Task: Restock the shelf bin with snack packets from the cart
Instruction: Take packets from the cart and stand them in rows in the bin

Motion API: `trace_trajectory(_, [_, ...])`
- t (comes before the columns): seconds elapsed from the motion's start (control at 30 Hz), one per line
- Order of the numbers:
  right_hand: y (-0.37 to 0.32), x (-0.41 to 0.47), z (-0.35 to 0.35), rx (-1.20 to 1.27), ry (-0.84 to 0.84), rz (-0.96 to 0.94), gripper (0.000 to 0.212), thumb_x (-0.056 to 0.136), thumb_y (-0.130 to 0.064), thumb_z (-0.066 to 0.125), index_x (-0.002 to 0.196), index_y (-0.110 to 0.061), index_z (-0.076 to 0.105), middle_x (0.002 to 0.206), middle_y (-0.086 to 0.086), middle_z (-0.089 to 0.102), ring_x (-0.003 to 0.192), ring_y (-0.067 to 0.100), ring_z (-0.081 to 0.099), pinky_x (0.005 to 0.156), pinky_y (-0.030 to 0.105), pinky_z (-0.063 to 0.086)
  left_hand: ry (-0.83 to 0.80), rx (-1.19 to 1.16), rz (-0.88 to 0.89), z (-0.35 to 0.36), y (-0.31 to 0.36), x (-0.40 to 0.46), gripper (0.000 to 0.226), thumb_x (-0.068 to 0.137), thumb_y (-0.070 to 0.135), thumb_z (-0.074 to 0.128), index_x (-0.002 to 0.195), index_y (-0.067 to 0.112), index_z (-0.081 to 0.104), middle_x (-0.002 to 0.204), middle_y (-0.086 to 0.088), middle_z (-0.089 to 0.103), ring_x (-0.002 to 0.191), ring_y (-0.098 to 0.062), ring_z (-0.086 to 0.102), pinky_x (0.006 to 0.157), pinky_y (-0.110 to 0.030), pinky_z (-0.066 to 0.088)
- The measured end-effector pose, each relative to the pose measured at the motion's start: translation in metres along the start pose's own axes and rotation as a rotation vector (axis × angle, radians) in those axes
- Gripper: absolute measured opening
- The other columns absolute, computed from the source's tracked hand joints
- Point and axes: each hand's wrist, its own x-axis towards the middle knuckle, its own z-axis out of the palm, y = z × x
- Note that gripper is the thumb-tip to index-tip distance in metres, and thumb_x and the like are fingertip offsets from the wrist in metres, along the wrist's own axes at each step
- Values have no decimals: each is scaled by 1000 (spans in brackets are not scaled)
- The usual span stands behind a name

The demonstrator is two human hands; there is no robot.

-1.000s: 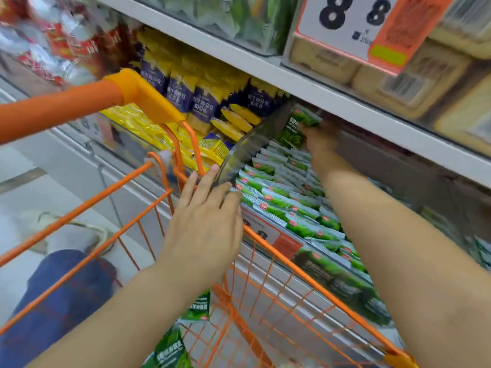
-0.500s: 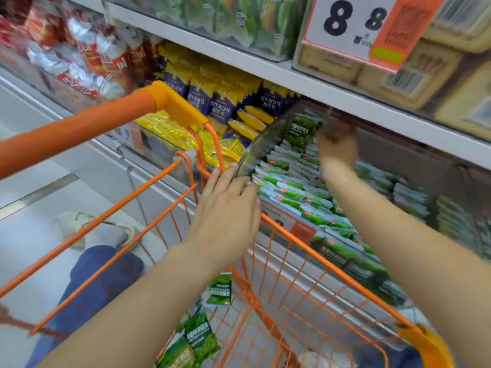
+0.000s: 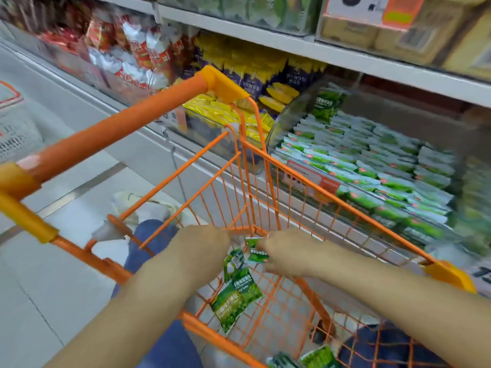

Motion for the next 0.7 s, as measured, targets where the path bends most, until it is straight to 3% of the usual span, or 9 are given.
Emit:
trace_trajectory(0.1, [-7, 35, 41, -121, -82, 56, 57, 97, -26, 49, 146, -7, 26, 142, 16, 41, 117, 33, 52, 79, 38, 45, -79, -89, 4, 3, 8, 6, 34, 102, 27, 39, 131, 13, 49, 127, -10, 56, 117, -27, 55, 85, -36, 45])
trace_trajectory(0.2, [-4, 52, 67, -120, -132, 100, 72, 98, -20, 47, 152, -7, 2, 152, 19, 25, 124, 34, 47, 82, 40, 45, -108, -223, 9, 1, 9, 9, 36, 102, 32, 39, 130, 12, 51, 125, -11, 56, 114, -28, 55, 78, -32, 42])
trace_trajectory(0.3, [-2, 58, 69, -140, -58, 112, 62, 94, -3, 45, 148, -3, 16, 135, 19, 46, 110, 35, 56, 69, 38, 39, -142, -226, 5, 2, 6, 9, 37, 103, 32, 37, 129, 10, 52, 123, -11, 57, 111, -28, 56, 75, -32, 39])
trace_trajectory(0.4, [-4, 50, 55, -65, -97, 108, 35, 97, -14, 43, 131, -6, 40, 111, 13, 59, 94, 32, 59, 65, 36, 39, -107, -240, -1, 1, 5, 7, 34, 102, 31, 39, 126, 10, 53, 120, -12, 58, 109, -29, 56, 75, -33, 40])
trace_trajectory(0.47, [-2, 36, 42, 136, -101, 125, 31, 98, -31, 46, 121, -10, 48, 86, 7, 54, 72, 24, 53, 58, 33, 38, -27, -249, 7, 0, 5, 5, 30, 102, 30, 38, 121, 11, 51, 113, -12, 60, 103, -30, 57, 69, -33, 37])
trace_trajectory(0.53, [0, 17, 26, 445, -75, 133, 17, 96, -35, 49, 105, -22, 52, 71, 3, 44, 57, 17, 46, 53, 32, 36, 54, -282, 16, 0, 5, 4, 28, 102, 31, 37, 122, 14, 48, 108, -11, 59, 97, -30, 58, 65, -33, 36])
trace_trajectory(0.57, [2, 6, 18, 660, -56, 128, 5, 96, -32, 51, 94, -28, 48, 72, 3, 47, 56, 16, 52, 55, 33, 41, 80, -310, 20, -1, 5, 3, 30, 102, 32, 39, 125, 15, 47, 110, -10, 59, 97, -30, 58, 65, -33, 38])
trace_trajectory(0.6, [3, -6, 8, 895, -32, 127, 11, 96, -27, 52, 90, -31, 44, 79, 4, 53, 61, 17, 61, 59, 33, 47, 94, -345, 33, -1, 5, 2, 34, 101, 34, 41, 129, 16, 45, 115, -8, 57, 101, -28, 57, 68, -33, 41])
trace_trajectory(0.7, [4, -36, -18, 1425, 9, 114, 9, 95, -22, 56, 104, -19, 53, 102, 10, 65, 71, 20, 71, 57, 25, 53, 115, -476, 139, -2, 6, -2, 59, 94, 47, 51, 144, 23, 32, 133, 2, 47, 118, -21, 51, 88, -32, 46])
